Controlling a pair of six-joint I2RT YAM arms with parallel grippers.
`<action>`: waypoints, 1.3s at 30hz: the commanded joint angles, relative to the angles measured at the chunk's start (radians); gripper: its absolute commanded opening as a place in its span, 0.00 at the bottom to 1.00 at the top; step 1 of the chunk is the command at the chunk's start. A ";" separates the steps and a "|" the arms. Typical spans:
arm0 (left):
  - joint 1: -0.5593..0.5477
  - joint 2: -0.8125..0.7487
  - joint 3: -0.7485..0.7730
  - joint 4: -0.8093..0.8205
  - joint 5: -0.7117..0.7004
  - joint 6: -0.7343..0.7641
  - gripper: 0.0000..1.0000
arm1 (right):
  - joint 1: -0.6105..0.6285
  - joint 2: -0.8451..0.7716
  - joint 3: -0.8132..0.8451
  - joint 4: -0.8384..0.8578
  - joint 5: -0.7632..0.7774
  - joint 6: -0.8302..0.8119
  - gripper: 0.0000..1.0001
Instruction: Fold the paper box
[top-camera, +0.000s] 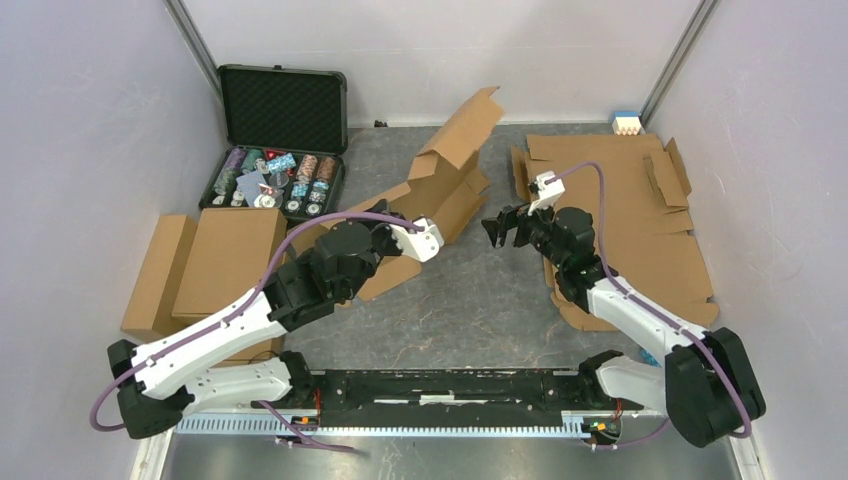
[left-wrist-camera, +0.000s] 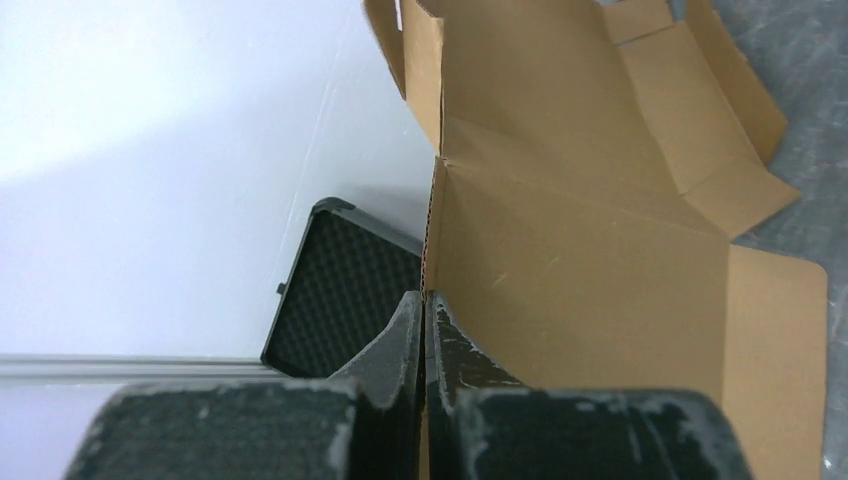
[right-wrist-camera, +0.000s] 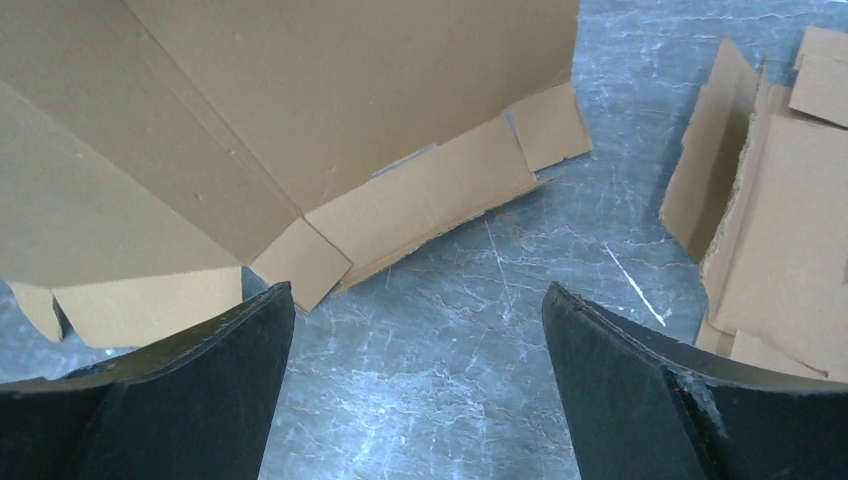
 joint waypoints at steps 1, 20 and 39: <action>-0.009 -0.040 0.001 -0.071 0.117 0.006 0.02 | -0.027 0.068 0.067 0.033 -0.090 -0.115 0.98; -0.008 0.059 0.010 -0.024 -0.016 -0.152 0.02 | -0.247 0.797 0.585 0.428 -0.544 -0.030 0.98; -0.002 0.069 -0.009 0.003 -0.010 -0.188 0.02 | -0.271 1.271 1.071 1.037 -0.872 0.418 0.78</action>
